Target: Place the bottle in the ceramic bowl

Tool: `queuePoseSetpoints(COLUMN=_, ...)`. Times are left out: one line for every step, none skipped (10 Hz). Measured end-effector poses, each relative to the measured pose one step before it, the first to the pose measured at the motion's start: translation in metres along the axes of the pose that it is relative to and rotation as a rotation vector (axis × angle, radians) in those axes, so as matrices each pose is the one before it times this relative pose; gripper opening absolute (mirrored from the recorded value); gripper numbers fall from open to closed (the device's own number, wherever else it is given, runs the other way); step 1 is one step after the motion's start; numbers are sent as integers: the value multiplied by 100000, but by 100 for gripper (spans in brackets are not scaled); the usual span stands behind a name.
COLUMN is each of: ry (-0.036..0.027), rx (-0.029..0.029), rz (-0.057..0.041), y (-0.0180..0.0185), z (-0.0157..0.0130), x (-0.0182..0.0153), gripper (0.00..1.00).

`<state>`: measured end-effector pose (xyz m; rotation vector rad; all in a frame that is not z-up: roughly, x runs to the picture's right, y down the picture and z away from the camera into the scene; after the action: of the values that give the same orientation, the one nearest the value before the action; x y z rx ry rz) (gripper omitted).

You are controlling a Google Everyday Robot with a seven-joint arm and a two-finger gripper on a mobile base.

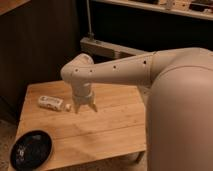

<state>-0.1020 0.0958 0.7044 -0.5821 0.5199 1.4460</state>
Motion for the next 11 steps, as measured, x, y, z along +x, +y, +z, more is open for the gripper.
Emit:
queuePoseSetpoints(ry=3, rx=1, rz=10, y=-4, z=0, x=0, gripper=65)
queuePoseSetpoints(ry=-3, rx=7, rz=1, y=-1, z=0, x=-1, gripper=65)
queuePoseSetpoints(ry=3, rx=-7, rz=-7, y=4, z=0, x=2, gripper=65)
queuePoseSetpoints(ry=-5, rx=5, rz=0, y=-3, z=0, x=-1, gripper=65)
queuePoseSetpoints(ry=9, rx=-27, rz=-70, y=8, z=-1, x=5, gripper=65)
queuePoseSetpoints(ry=-48, rx=-521, rz=-2979, y=68, z=-61, x=88, gripper=65)
queuePoseSetpoints(ry=-2141, rx=-2364, rz=-6259, y=434, z=-324, x=218, gripper=65)
queuePoseSetpoints(ry=-2317, rx=-1829, rz=-8964, y=442, z=-299, x=310, gripper=65)
queuePoseSetpoints(ry=-4001, rx=-1958, rz=-14463, y=570, z=-448, x=302, gripper=65)
queuePoseSetpoints(ry=-3201, rx=-983, rz=-11295, y=437, z=-368, x=147, gripper=65)
queuePoseSetpoints(ry=-2215, rx=-572, rz=-8111, y=375, z=-289, x=90, gripper=65)
